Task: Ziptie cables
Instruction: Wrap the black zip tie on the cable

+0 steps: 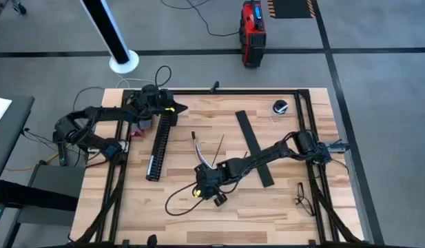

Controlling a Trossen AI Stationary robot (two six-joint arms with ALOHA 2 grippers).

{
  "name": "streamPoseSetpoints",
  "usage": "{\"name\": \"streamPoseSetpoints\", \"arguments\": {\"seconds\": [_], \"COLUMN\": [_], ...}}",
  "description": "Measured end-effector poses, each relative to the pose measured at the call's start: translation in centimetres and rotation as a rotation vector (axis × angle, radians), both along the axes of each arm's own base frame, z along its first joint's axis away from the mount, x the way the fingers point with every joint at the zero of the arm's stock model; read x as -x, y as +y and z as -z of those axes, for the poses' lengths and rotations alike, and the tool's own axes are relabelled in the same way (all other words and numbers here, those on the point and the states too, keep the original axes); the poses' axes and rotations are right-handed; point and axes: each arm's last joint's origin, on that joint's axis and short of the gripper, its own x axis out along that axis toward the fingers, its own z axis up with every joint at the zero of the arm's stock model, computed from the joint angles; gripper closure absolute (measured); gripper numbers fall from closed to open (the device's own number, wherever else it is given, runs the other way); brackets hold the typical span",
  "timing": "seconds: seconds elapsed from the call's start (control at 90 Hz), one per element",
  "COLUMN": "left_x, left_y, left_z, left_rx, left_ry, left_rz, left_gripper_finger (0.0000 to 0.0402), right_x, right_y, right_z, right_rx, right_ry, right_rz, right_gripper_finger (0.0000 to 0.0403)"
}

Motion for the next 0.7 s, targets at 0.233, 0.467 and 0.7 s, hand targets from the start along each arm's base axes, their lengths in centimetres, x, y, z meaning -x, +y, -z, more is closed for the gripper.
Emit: {"name": "streamPoseSetpoints", "arguments": {"seconds": [0.233,0.467,0.7], "left_x": [0.0,0.0,0.0], "left_y": [0.0,0.0,0.0], "left_z": [0.1,0.1,0.2], "left_rx": [0.005,0.004,0.005], "left_ry": [0.005,0.012,0.012], "left_rz": [0.0,0.003,0.003], "left_gripper_finger": [0.0401,0.0401,0.0401], "right_x": [-0.2,-0.4,-0.4], "right_y": [0.1,0.6,0.5], "right_z": [1.8,3.1,3.2], "right_rx": [0.02,0.067,0.071], "right_ry": [0.033,0.034,0.038], "right_rz": [-0.008,-0.005,0.009], "right_gripper_finger": [0.0303,0.0306,0.0388]}}
